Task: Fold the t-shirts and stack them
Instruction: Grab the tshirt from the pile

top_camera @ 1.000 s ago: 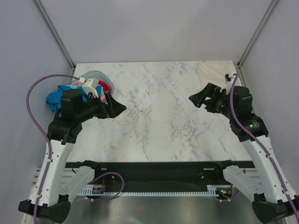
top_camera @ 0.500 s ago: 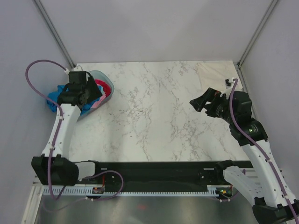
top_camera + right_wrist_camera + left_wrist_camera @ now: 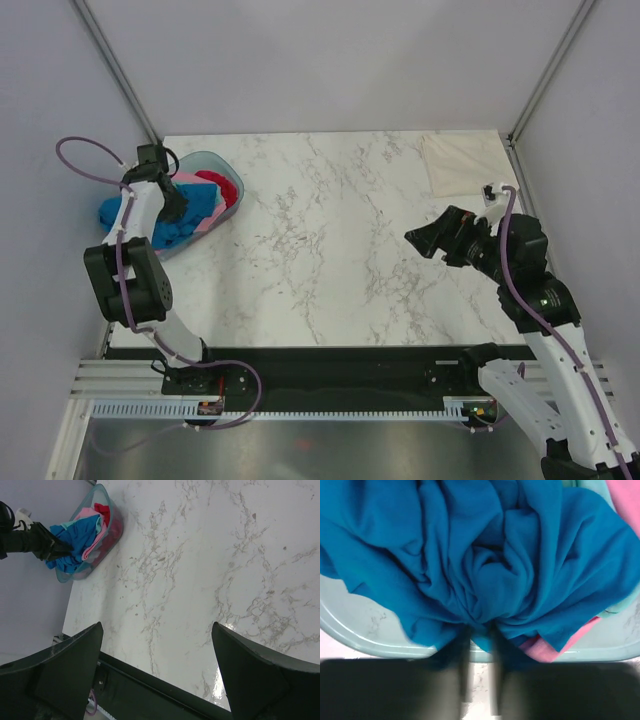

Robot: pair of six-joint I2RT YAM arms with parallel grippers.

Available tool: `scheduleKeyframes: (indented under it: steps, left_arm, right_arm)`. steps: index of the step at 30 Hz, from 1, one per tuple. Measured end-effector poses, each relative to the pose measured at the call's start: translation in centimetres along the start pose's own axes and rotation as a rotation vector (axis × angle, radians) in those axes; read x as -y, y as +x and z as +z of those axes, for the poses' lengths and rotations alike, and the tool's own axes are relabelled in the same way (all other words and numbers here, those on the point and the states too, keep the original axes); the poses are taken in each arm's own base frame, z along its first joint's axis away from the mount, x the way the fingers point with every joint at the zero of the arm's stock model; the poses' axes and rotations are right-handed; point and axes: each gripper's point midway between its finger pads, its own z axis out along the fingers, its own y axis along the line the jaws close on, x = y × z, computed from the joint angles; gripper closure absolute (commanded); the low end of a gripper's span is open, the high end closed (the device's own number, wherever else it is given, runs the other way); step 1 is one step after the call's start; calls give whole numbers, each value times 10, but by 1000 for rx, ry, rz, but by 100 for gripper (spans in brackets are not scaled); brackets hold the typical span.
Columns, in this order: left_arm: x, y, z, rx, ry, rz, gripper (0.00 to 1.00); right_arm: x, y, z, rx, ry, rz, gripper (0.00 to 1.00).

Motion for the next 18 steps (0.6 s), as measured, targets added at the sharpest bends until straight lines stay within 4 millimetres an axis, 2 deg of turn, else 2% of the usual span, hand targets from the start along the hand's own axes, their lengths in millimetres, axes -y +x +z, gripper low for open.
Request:
scheduleKeyframes:
  steps: [1,4,6,8,11,13,14,15,17,18]
  left_arm:
    - [1,2,4,-9,-3,4,98]
    - [3,2,5,-14,3,10,98]
    - [7,-6,0,4,23,9,98]
    - [18,-18,-14,26,77,8,98]
    - [48,-46,-59,103,245,-2,98]
    - [84,-65,-112,194,433,15,98]
    - [106,-70,-146,244,545,37,98]
    - [126,-70,-178,277,641,65,98]
    - [173,-63,-265,354,893,146,98]
    - [190,-54,-304,376,1006,184,98]
  right_arm:
    - [-2,-1,-4,13,-7,-8,2]
    - [-5,-6,-11,46,-16,-27,2]
    - [-8,-11,-15,65,-22,-37,1]
    - [-11,-15,-16,76,-23,-39,2]
    - [-10,-16,-14,78,-16,-33,2]
    - [-9,-17,-12,77,-12,-26,2]
    - [-9,-17,-10,74,-10,-23,2]
    - [-8,-17,-8,71,-7,-19,2]
    - [-5,-16,-3,61,4,-12,2]
    - [-3,-16,-1,56,11,-8,2]
